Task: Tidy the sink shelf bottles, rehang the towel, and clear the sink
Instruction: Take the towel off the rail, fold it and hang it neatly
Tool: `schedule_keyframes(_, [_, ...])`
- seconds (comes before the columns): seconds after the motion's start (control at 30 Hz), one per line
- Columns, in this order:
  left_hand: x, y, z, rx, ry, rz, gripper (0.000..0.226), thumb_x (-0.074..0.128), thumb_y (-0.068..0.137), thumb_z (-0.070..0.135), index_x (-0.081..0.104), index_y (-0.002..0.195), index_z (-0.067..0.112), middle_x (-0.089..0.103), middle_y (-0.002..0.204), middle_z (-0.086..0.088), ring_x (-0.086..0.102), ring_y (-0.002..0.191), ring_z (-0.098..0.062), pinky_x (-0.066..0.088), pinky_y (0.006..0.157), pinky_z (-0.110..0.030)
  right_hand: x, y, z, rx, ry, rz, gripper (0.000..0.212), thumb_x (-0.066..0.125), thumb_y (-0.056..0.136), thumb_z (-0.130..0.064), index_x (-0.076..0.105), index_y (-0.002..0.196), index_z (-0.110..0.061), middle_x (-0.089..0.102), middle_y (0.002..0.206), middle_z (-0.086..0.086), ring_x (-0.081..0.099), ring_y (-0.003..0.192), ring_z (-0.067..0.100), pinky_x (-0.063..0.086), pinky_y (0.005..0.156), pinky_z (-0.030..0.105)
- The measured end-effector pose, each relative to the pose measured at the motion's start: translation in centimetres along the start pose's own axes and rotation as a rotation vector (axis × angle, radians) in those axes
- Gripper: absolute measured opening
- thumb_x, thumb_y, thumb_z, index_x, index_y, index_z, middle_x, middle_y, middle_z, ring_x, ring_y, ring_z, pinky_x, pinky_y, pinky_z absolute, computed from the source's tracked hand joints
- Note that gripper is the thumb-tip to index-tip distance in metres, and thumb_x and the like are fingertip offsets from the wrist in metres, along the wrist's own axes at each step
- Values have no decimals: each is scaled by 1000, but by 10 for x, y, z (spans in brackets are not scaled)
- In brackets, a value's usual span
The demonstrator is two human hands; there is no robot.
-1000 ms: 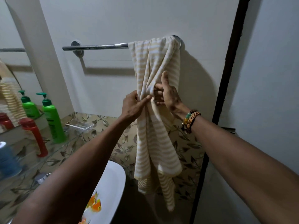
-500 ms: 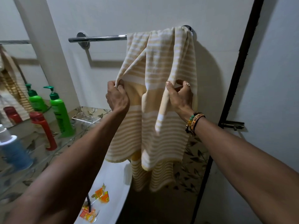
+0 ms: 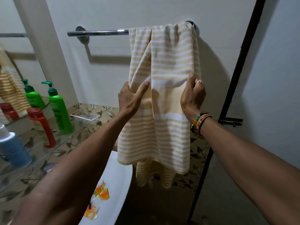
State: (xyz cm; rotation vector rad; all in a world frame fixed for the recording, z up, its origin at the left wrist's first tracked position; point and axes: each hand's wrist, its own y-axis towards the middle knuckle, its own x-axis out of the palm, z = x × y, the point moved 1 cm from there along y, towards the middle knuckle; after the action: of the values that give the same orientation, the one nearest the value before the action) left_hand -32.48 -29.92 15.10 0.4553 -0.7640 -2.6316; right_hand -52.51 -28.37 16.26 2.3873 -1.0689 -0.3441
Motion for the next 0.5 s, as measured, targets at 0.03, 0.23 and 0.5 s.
schedule_keyframes(0.03, [4, -2, 1, -17, -45, -60, 53, 65, 76, 72, 62, 91, 21, 64, 82, 7, 60, 71, -10, 52, 62, -27, 1, -1, -4, 0, 23, -15, 42, 37, 104, -45, 50, 70, -24, 57, 71, -8, 52, 66, 10, 32, 60, 27])
schedule_keyframes(0.23, [22, -5, 17, -269, -391, -477, 82, 50, 76, 82, 58, 134, 25, 59, 138, -3, 54, 122, -14, 40, 104, -39, 7, -12, -30, -45, 172, -146, 44, 46, 99, -50, 43, 63, -25, 52, 52, -20, 48, 50, -7, 35, 48, 15])
schedule_keyframes(0.5, [47, -29, 45, -167, -496, -695, 89, 1, 87, 78, 39, 150, 28, 46, 151, -7, 45, 138, -20, 37, 114, -50, 0, -7, -29, -3, 165, -154, 52, 51, 77, -80, 59, 85, -29, 66, 68, -10, 58, 59, -7, 43, 61, 22])
